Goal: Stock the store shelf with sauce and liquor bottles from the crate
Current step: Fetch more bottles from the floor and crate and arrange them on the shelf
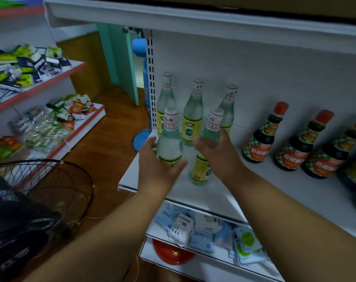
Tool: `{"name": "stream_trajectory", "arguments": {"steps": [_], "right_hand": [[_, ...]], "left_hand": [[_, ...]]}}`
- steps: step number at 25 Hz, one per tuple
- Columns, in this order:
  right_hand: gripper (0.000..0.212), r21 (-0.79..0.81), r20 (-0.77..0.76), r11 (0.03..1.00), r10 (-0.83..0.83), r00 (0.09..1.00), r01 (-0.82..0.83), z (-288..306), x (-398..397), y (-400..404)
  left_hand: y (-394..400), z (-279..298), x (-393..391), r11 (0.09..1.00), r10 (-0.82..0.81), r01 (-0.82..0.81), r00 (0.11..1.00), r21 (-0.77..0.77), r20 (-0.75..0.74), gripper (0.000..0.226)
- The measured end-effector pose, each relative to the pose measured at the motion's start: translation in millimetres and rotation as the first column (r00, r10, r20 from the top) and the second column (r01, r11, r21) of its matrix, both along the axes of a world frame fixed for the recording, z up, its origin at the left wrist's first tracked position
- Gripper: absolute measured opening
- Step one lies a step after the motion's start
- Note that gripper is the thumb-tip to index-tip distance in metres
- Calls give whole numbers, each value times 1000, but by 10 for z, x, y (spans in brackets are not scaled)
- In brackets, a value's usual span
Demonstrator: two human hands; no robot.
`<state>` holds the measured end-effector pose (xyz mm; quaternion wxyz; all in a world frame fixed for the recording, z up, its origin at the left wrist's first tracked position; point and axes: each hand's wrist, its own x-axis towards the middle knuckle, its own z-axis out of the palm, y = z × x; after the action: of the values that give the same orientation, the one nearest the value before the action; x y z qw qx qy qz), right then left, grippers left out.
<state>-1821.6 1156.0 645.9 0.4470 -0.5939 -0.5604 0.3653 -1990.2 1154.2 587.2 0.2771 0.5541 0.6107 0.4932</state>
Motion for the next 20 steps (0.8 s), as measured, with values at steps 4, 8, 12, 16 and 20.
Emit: {"name": "stream_trajectory", "arguments": {"steps": [4, 8, 12, 16, 20], "right_hand": [[58, -35, 9, 999, -36, 999, 37, -122, -75, 224], [54, 13, 20, 995, -98, 995, 98, -139, -224, 509], [96, -22, 4, 994, -111, 994, 111, -297, -286, 520], [93, -31, 9, 992, -123, 992, 123, -619, -284, 267], [62, -17, 81, 972, -231, 970, 233, -827, -371, 306]], "left_hand": [[39, -215, -1, 996, -9, 10, 1000, -94, 9, 73], [365, -182, -210, 996, -92, 92, 996, 2, -22, 61], [621, -345, -266, 999, -33, 30, 994, -33, -101, 82], [667, -464, -198, 992, 86, -87, 996, -95, -23, 75], [686, -508, -174, 993, 116, -116, 993, -36, -4, 50]]}}
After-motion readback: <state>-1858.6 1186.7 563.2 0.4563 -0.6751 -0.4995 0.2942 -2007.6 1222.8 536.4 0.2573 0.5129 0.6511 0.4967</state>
